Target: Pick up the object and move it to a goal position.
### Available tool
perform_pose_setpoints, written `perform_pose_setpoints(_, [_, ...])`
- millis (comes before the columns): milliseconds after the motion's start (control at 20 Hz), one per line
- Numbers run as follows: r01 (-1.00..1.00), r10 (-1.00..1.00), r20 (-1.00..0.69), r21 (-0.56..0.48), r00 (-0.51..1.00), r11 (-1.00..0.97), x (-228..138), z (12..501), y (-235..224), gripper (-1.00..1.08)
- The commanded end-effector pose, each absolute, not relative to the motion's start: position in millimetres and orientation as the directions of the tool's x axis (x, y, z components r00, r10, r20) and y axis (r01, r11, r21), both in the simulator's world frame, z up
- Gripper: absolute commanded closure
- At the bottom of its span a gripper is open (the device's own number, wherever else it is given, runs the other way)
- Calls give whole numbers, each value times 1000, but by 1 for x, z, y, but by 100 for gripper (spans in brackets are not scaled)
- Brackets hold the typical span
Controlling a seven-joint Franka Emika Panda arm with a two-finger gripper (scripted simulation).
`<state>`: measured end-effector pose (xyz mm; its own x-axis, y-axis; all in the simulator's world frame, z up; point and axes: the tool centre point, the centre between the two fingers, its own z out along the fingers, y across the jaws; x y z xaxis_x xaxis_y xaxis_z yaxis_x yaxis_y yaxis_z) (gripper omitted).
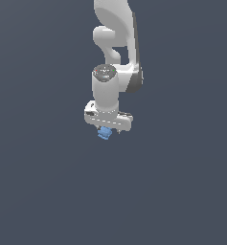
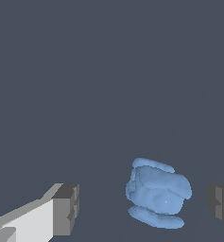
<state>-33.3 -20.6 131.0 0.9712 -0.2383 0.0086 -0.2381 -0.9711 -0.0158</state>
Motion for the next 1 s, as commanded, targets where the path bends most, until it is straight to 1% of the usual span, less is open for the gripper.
perform_pose_setpoints(0, [-305,-305,5,-12,952,-952,-46,120,-27,-92])
perform_pose_setpoints(450, [-457,-457,0,-2,889,-889,-79,95,-42,-92])
perform_pose_setpoints(950, [-481,-481,0,0,877,-877,-84,89,-44,-92])
